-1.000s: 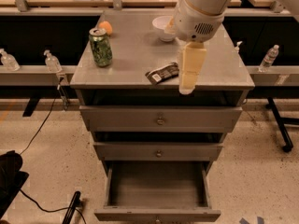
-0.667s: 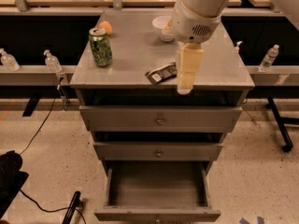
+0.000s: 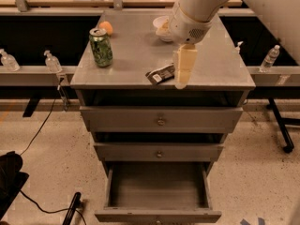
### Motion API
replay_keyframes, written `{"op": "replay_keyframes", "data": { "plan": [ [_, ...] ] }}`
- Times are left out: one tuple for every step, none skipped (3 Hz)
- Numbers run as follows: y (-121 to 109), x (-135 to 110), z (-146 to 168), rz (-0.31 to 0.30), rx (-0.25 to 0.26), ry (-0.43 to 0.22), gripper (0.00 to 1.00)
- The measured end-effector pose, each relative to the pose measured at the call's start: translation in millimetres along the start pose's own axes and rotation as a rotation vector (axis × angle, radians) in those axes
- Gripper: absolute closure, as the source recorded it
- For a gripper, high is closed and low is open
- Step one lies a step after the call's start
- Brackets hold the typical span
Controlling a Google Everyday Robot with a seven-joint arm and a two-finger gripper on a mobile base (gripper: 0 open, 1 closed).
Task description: Place rxbar chocolate into bottom drawer
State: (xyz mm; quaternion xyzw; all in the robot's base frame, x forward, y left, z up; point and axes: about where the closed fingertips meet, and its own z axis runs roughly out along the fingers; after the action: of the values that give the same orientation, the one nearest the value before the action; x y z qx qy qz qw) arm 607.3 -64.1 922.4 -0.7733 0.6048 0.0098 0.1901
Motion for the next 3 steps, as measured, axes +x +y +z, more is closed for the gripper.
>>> {"op": "replay_keyframes", "data": {
  "plan": [
    [-23.3,2.8,28.7,-0.067,-0.026,-0.058,0.0],
    [-28.4,4.5,33.6,-0.076,-0.024,-0.066,0.0],
    [-25.5,5.3,49.7,-0.1,-0.039,-0.098,0.0]
  ]
}}
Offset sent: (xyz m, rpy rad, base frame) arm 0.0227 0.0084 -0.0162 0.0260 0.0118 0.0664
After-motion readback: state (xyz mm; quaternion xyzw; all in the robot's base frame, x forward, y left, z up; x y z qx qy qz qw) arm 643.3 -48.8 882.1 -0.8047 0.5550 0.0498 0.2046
